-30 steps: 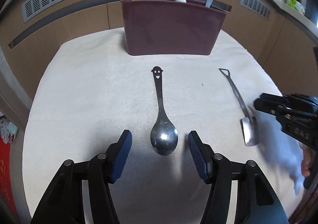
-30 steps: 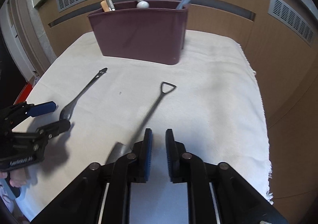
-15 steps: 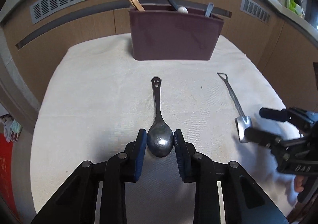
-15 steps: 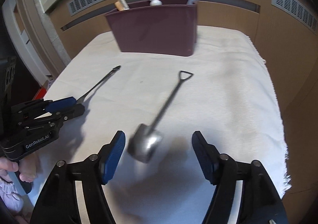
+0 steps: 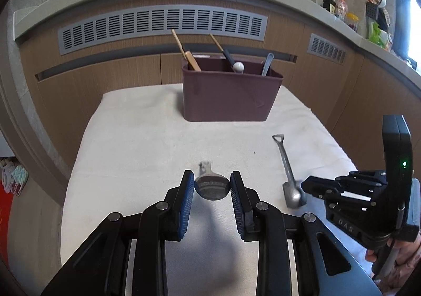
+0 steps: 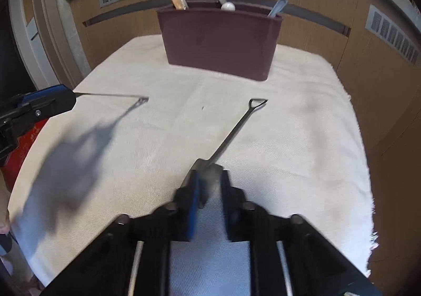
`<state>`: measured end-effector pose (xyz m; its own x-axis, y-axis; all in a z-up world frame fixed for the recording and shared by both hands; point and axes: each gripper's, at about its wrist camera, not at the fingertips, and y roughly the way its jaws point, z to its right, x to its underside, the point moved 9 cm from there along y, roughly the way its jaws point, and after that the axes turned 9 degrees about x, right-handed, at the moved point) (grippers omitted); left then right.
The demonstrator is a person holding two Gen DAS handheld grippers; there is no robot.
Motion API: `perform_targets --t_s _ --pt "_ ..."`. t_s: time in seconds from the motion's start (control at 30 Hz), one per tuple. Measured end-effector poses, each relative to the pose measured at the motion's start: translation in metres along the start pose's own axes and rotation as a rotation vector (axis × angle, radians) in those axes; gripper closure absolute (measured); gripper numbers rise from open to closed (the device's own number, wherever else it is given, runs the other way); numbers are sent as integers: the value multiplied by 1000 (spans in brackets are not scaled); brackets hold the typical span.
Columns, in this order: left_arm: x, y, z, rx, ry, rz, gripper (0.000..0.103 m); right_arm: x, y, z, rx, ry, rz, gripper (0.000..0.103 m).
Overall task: Organize utensils
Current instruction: 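Lift the smiley spoon with the left tool while the right lifts and regrips the metal spatula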
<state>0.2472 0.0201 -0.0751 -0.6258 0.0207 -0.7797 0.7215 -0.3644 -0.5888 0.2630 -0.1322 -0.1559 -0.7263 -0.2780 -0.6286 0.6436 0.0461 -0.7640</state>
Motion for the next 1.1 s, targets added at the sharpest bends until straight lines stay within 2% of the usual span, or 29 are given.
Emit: perform_targets --t_s 0.13,0.3,0.43,0.5,0.6,0.77,0.87,0.93,1.03,1.1 --pt "-12 -15 11 4 32 39 74 -14 -25 11 19 -20 73 98" --pt "-26 -29 19 15 53 74 74 -25 -39 28 -4 9 97 97" --pt "-35 -33 22 19 60 90 74 -14 -30 33 -29 -25 49 81" --pt "-37 -32 21 19 58 91 74 -6 -23 34 -20 -52 38 65" --pt "-35 -25 19 25 42 76 74 6 -11 36 -7 -81 19 57" --pt "-33 -18 13 24 29 61 74 16 13 38 71 -146 4 55" --pt "-36 -18 6 23 13 64 74 14 18 29 62 -172 1 54" --pt "-38 -18 0 28 -1 66 74 7 19 13 11 -204 3 52" --pt "-40 -19 -6 27 -16 68 74 -8 23 -13 -47 -256 18 44" --pt "-42 -20 -12 26 -25 71 74 -21 26 -31 -54 -324 60 39"
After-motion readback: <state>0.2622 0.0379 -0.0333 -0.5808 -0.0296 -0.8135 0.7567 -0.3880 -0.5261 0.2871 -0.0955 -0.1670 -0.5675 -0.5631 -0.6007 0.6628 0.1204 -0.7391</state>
